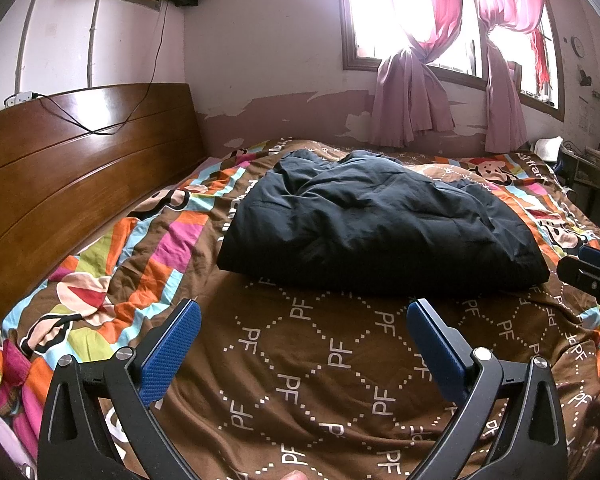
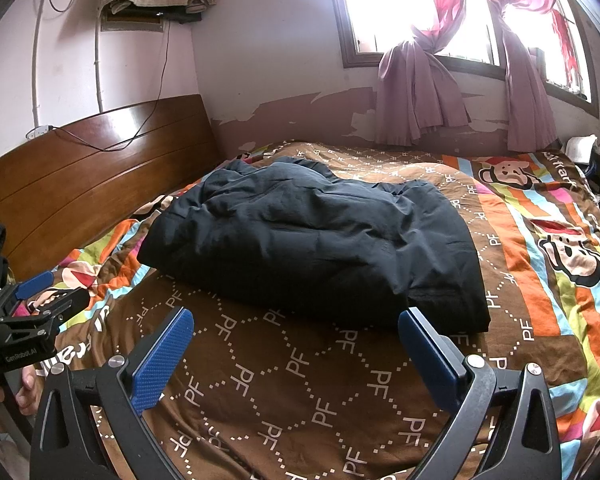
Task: Fold large clothes
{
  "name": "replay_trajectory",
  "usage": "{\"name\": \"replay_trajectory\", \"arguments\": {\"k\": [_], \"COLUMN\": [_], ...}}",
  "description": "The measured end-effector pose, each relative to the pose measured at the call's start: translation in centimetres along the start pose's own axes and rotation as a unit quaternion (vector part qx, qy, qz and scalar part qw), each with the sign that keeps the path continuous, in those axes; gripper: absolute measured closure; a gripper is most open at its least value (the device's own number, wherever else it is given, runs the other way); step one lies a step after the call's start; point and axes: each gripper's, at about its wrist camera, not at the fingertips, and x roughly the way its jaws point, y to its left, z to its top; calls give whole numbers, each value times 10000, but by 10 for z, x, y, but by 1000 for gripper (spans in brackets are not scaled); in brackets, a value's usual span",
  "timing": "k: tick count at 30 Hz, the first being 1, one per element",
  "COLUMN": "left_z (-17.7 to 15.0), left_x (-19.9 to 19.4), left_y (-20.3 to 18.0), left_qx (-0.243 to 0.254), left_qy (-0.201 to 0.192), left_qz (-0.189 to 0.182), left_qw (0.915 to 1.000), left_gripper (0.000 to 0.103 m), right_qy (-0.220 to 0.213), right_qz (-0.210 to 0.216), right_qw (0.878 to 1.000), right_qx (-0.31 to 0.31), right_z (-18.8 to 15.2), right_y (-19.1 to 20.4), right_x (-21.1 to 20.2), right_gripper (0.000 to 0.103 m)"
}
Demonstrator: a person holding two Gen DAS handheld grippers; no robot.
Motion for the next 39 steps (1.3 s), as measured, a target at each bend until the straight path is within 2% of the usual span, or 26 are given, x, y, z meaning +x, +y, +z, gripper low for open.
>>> {"name": "replay_trajectory", "arguments": {"k": [29,39], "left_z": [-6,-7], "left_x": [3,2], "left_y": [-2,0], "left_qx": [-11,44], "left_qy": [168,149], "left_qz": [-140,10], "left_qw": [9998,9999], "left_gripper": [2,2], "right_qy": [2,21], "right_qz": [-8,-4], "right_qw": [10000,10000], "right_qx": [23,36], "right_z": [1,1], "right_y": [-1,-1], "right_x": [0,0], "right_gripper": [0,0]}}
